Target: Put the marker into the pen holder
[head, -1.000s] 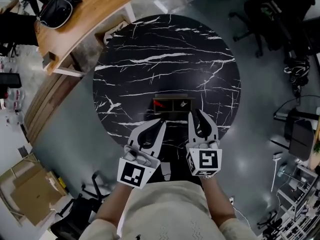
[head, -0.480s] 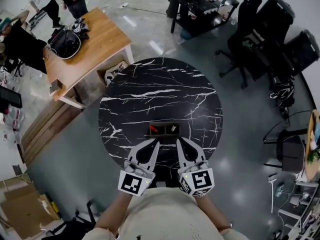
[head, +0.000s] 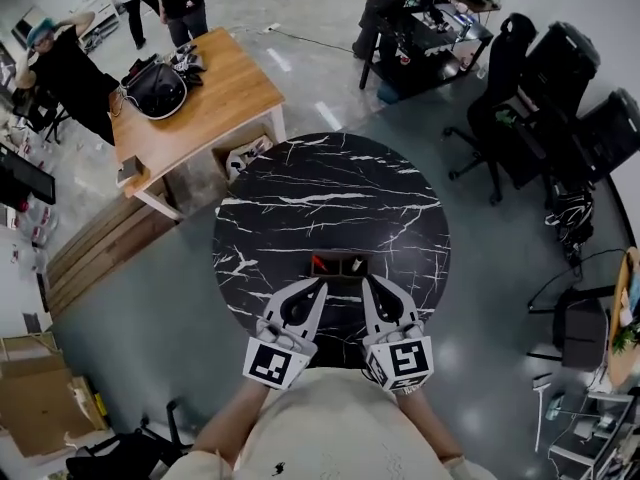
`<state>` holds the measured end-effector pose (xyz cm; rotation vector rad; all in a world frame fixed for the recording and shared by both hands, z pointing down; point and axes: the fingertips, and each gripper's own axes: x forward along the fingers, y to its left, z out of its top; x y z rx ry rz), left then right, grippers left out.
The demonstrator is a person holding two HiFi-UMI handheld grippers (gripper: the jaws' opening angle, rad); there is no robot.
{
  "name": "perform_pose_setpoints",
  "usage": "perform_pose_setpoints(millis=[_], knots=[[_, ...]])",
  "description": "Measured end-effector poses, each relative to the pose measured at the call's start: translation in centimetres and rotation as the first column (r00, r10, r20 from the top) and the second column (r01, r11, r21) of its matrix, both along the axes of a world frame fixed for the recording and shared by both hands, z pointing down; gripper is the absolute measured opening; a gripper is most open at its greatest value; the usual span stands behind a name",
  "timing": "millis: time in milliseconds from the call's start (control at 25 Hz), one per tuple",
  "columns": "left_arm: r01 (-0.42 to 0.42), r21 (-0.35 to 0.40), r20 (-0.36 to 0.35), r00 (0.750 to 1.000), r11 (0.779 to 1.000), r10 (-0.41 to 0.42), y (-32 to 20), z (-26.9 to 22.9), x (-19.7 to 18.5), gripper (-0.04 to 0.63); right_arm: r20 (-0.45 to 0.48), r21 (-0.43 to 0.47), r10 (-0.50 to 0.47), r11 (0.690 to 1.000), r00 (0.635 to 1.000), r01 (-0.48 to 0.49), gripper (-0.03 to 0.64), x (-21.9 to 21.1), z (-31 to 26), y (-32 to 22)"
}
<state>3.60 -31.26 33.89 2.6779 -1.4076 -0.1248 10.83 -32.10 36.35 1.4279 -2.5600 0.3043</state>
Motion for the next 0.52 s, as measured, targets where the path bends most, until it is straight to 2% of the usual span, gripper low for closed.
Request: perform_pose_setpoints(millis=[320, 520], knots=[[0.036, 0.004, 0.021, 0.999, 0.999, -0.036, -0.3, -0.5, -1.3, 0.009, -0.009, 0.004, -0.033, 0.999, 0.999, 0.033, 0.015, -0.7, -0.2, -0.5], [0.053, 0.003, 0.011, 0.999, 0.999, -0.053, -0.7, -0.3, -1.7, 0.009, -0.005, -0.01, -0.043, 0.999, 0.999, 0.043, 0.015, -1.0, 0.3, -0.5]])
